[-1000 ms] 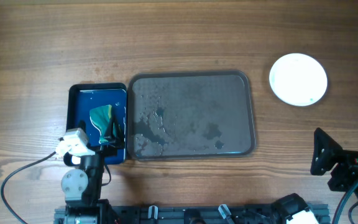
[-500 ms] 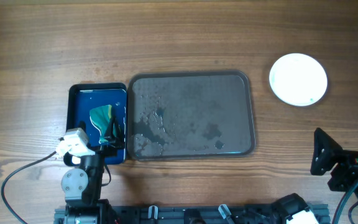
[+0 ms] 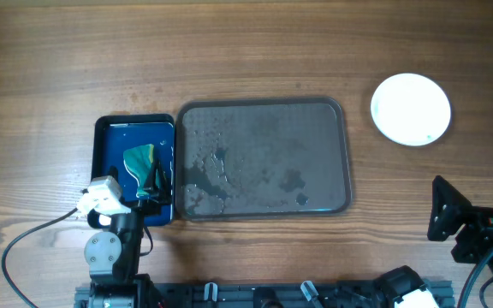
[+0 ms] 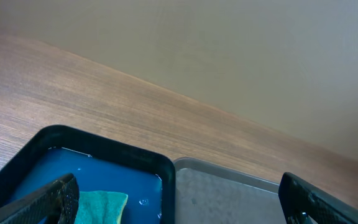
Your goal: Clean dirty plates on tray and stack at the side
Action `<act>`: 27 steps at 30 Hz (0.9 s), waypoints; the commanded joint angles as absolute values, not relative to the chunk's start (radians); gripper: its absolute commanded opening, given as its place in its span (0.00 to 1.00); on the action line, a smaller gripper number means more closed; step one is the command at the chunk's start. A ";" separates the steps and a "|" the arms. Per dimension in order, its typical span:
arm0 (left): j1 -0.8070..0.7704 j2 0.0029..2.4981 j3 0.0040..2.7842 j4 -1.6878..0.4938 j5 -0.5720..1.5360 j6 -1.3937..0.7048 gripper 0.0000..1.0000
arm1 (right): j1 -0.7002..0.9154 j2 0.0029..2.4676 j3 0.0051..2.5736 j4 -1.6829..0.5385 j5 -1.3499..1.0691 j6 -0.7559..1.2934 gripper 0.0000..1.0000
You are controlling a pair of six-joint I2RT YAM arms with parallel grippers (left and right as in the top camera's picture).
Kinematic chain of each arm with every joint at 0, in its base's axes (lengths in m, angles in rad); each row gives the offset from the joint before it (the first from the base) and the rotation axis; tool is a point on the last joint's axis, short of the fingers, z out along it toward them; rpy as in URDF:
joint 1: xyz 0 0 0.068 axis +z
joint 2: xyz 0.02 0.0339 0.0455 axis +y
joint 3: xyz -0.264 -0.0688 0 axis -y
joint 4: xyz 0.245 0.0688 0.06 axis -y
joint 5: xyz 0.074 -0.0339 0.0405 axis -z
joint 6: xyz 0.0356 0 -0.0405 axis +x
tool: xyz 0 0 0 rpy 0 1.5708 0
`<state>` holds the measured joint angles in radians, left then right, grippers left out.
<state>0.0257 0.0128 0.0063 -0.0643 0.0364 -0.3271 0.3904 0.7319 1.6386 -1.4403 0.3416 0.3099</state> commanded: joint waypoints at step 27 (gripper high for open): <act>0.031 0.007 0.006 -0.073 0.063 -0.329 1.00 | 0.109 0.135 0.765 -0.532 0.066 0.344 1.00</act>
